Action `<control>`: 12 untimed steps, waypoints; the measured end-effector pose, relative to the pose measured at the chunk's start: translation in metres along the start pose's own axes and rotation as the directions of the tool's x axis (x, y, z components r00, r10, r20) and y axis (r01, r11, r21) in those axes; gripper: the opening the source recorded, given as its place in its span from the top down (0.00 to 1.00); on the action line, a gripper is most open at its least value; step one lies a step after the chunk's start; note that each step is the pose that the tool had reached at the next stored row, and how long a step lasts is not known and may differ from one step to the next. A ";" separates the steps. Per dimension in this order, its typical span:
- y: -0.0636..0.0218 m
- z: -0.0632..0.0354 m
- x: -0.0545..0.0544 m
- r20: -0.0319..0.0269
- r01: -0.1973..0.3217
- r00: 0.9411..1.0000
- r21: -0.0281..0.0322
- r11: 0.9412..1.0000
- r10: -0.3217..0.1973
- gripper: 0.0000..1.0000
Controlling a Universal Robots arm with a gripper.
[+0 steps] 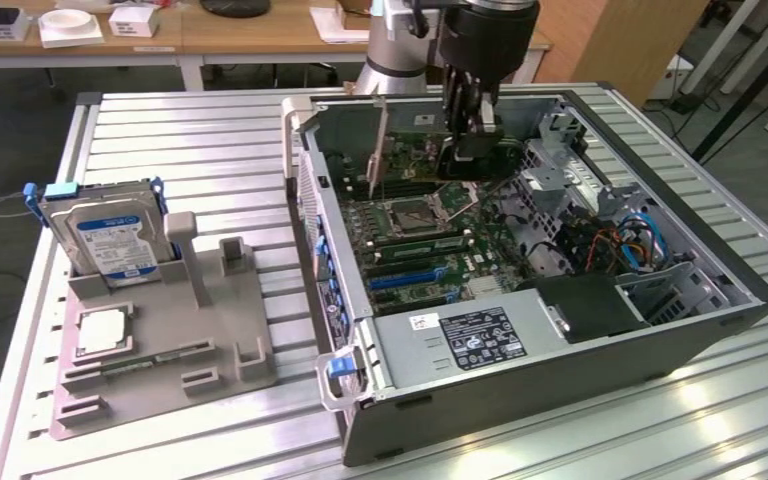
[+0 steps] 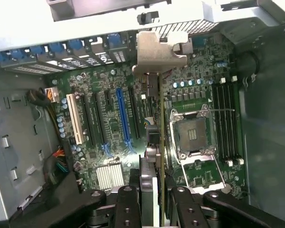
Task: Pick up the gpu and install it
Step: 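Insert the gpu into the slot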
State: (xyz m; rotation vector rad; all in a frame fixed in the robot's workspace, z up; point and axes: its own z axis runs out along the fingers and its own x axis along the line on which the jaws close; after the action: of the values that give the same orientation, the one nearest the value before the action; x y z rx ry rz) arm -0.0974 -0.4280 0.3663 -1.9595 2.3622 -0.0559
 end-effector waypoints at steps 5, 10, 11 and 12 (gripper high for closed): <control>-0.0040 0.0026 0.001 0.001 0.012 1.000 0.000 1.000 -0.012 0.71; -0.0056 0.0057 0.001 0.004 0.049 0.999 -0.002 0.999 -0.049 0.71; -0.0057 0.0063 0.001 0.004 0.060 0.998 -0.002 0.998 -0.060 0.71; -0.0058 0.0068 0.001 0.005 0.073 0.997 -0.003 0.997 -0.073 0.71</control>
State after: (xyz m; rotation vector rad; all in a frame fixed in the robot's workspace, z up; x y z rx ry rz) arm -0.0913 -0.4300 0.3599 -2.0442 2.2883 -0.0515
